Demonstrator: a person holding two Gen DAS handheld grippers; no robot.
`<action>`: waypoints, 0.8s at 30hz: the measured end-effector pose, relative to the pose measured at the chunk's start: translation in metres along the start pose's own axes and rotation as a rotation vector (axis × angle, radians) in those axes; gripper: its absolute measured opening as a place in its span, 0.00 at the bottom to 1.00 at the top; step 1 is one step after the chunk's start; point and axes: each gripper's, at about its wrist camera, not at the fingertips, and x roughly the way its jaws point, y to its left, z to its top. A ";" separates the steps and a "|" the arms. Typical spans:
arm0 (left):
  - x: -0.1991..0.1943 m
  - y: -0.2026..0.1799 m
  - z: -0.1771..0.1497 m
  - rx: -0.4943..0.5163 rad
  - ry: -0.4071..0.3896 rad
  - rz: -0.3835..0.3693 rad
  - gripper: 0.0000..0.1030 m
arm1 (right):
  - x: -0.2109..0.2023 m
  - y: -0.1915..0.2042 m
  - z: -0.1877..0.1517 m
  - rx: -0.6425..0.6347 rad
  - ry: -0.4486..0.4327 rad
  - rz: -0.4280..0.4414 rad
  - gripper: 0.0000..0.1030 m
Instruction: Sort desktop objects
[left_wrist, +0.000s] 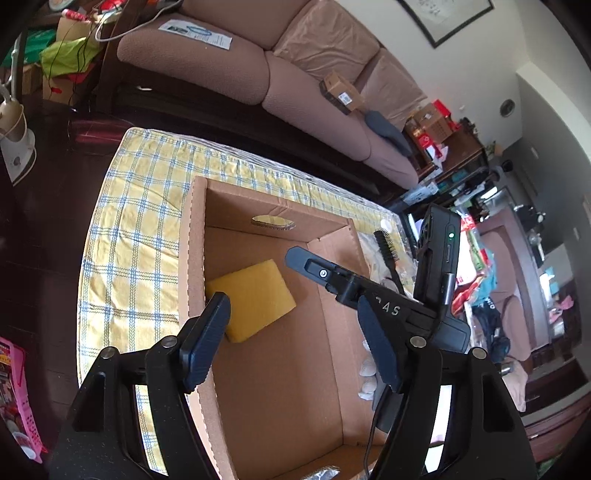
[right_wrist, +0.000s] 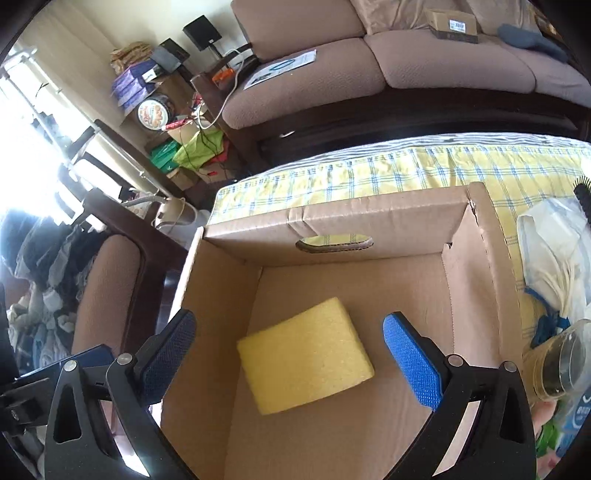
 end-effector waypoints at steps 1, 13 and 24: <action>0.000 -0.005 -0.002 0.023 0.012 0.018 0.66 | -0.004 -0.001 0.000 0.015 0.001 0.003 1.00; 0.142 -0.093 -0.066 0.721 0.363 0.561 0.23 | -0.160 -0.002 -0.042 -0.229 -0.133 0.007 1.00; 0.219 -0.071 -0.048 0.897 0.469 0.880 0.16 | -0.205 -0.044 -0.116 -0.284 -0.139 0.082 1.00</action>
